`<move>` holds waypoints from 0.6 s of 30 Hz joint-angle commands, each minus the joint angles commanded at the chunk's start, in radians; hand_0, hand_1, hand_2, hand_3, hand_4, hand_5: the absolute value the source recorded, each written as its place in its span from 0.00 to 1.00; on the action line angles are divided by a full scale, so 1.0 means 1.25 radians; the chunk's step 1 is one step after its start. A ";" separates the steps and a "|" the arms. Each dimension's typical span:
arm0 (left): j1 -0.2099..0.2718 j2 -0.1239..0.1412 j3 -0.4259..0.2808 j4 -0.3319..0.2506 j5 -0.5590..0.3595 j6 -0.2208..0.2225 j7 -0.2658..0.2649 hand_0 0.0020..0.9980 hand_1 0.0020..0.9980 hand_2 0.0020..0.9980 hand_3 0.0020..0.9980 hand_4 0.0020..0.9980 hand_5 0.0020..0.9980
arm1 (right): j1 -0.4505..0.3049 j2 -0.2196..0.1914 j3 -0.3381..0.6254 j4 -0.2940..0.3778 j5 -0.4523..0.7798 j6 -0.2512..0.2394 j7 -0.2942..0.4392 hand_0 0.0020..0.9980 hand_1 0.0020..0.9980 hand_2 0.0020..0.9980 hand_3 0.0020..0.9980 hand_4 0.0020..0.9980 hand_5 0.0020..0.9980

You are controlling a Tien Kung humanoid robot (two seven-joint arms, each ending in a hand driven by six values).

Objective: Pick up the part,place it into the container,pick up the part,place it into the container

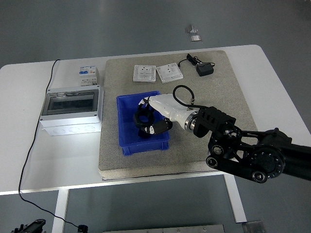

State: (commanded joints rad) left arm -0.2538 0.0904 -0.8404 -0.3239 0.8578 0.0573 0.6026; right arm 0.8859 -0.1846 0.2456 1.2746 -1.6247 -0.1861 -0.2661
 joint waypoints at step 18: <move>0.000 0.002 0.001 0.000 0.000 0.003 -0.001 0.57 0.49 0.46 0.53 0.00 0.00 | -0.018 -0.004 0.040 -0.007 0.002 -0.051 0.026 0.93 0.87 0.84 0.79 0.51 0.13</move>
State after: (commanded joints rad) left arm -0.2534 0.0929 -0.8389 -0.3240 0.8572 0.0604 0.6018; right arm 0.8631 -0.1892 0.2950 1.2659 -1.6228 -0.2501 -0.2340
